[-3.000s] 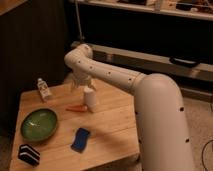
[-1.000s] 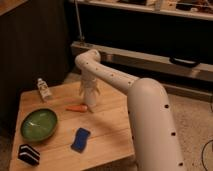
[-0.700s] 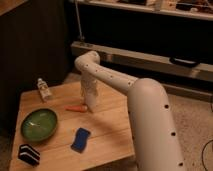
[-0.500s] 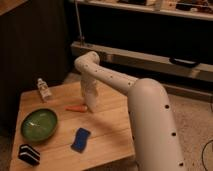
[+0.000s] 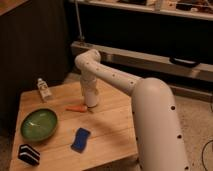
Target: Place the ceramic cup over the eraser
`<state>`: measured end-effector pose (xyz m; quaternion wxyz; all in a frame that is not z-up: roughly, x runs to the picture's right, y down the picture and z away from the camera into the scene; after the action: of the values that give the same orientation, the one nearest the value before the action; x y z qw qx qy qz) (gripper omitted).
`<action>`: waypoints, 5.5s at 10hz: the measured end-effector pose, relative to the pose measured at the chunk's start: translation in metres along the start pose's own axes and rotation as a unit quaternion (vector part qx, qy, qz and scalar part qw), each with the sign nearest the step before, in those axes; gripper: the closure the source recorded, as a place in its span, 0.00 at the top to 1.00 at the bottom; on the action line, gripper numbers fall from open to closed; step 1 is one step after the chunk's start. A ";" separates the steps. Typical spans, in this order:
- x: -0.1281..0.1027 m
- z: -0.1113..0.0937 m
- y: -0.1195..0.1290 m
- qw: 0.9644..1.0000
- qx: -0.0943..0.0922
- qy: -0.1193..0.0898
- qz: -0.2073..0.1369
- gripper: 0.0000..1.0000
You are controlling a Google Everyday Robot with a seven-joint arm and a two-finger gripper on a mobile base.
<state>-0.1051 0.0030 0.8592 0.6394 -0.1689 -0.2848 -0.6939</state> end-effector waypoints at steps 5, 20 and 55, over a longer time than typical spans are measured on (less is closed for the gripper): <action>-0.024 -0.109 -0.051 0.997 0.051 0.008 -0.062 0.00; -0.216 -0.198 -0.125 0.947 0.125 -0.024 -0.297 0.00; -0.301 -0.107 -0.302 0.832 0.134 -0.074 -0.533 0.00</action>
<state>-0.3502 0.1817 0.5418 0.1639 0.0454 -0.4673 -0.8676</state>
